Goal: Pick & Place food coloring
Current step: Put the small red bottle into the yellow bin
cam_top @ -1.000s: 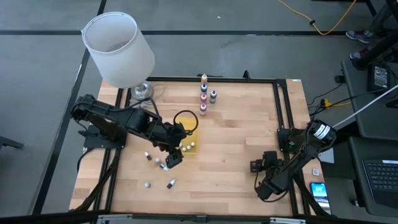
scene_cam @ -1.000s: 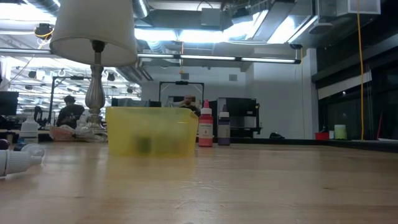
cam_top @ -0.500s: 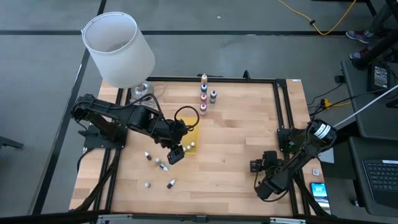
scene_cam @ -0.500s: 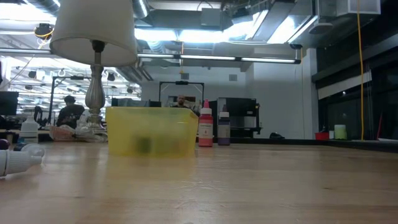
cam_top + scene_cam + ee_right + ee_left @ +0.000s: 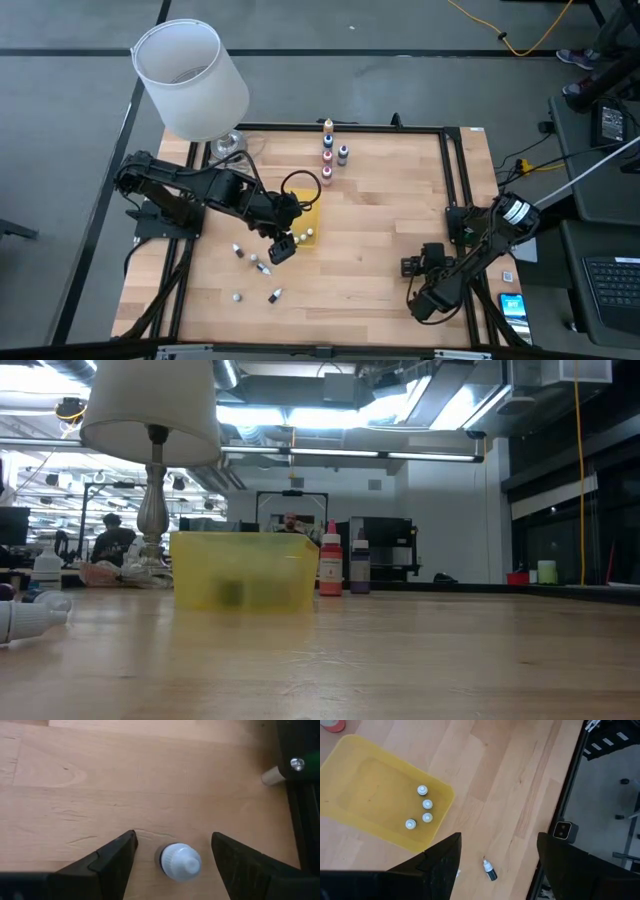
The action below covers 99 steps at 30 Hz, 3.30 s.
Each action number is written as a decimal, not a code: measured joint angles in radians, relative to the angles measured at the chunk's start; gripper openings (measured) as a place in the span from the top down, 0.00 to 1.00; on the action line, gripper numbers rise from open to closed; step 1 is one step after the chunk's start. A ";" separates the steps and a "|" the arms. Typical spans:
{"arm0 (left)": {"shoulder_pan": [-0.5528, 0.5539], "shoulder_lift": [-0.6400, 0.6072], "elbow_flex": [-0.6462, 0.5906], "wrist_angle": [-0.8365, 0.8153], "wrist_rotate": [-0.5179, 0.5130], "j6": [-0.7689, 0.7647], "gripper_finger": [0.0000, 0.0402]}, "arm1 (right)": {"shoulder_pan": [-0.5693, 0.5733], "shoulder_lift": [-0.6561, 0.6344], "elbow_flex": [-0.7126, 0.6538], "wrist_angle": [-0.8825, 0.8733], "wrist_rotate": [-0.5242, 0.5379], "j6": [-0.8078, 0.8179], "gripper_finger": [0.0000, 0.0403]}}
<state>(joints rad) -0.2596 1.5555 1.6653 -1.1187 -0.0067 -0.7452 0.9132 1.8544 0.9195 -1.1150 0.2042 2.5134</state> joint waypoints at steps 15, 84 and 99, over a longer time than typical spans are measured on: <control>0.000 0.000 0.000 0.000 0.001 0.008 0.37 | -0.003 0.000 0.021 -0.006 -0.022 0.003 0.34; 0.018 0.000 -0.001 0.050 -0.026 0.133 0.37 | -0.038 -0.074 0.286 -0.053 0.237 -0.330 0.78; 0.042 0.000 -0.001 0.368 -0.130 -0.038 0.37 | -0.176 -0.122 0.842 -0.152 0.304 -1.102 0.77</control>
<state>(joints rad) -0.2177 1.5555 1.6646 -0.7508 -0.1365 -0.7833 0.7370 1.7321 1.7620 -1.2674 0.5078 1.4110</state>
